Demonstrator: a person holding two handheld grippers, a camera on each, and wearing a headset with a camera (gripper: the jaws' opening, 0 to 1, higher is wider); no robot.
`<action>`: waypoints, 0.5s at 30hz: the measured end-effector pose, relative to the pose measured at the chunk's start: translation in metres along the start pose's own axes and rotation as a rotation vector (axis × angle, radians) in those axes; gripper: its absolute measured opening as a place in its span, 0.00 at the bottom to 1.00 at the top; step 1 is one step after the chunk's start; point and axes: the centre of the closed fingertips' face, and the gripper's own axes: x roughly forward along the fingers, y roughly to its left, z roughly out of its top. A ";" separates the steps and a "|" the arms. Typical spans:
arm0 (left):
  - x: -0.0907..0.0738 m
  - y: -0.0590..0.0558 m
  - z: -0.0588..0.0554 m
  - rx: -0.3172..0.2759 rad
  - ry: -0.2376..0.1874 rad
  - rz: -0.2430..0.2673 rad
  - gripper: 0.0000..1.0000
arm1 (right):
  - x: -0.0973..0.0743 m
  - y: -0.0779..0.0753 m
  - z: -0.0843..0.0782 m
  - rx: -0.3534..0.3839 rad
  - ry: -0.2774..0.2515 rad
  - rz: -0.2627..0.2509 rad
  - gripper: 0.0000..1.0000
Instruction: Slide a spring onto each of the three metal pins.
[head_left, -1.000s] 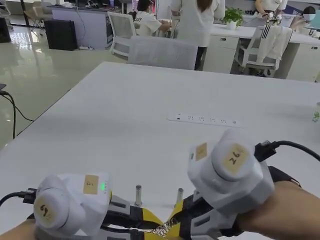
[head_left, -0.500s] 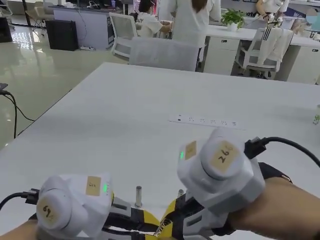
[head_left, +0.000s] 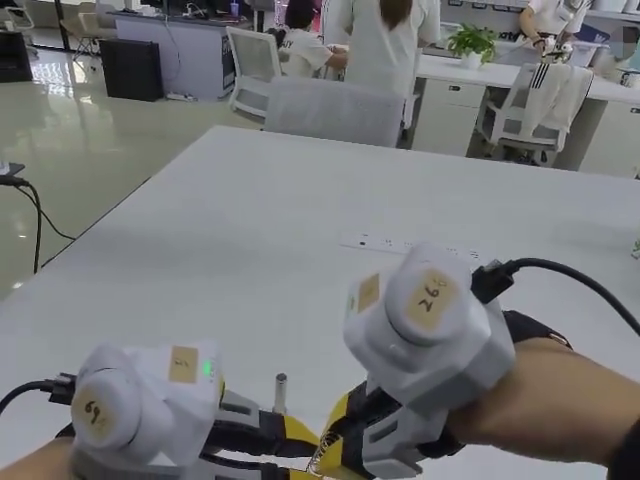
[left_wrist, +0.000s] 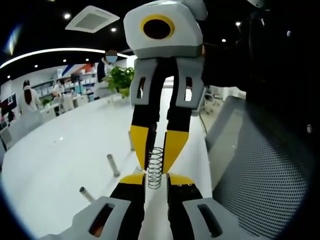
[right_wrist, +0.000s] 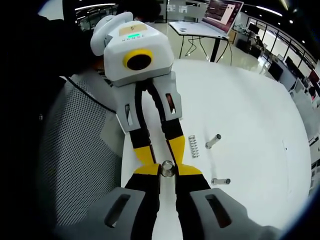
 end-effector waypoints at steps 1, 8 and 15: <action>-0.001 0.001 0.000 -0.006 -0.001 0.003 0.11 | 0.000 -0.001 0.000 0.000 0.001 0.000 0.08; -0.007 0.005 -0.004 -0.034 -0.017 0.032 0.18 | -0.004 -0.011 0.001 -0.003 0.010 -0.012 0.08; -0.015 0.009 -0.012 -0.069 -0.021 0.068 0.29 | -0.008 -0.020 0.004 -0.006 0.008 -0.026 0.08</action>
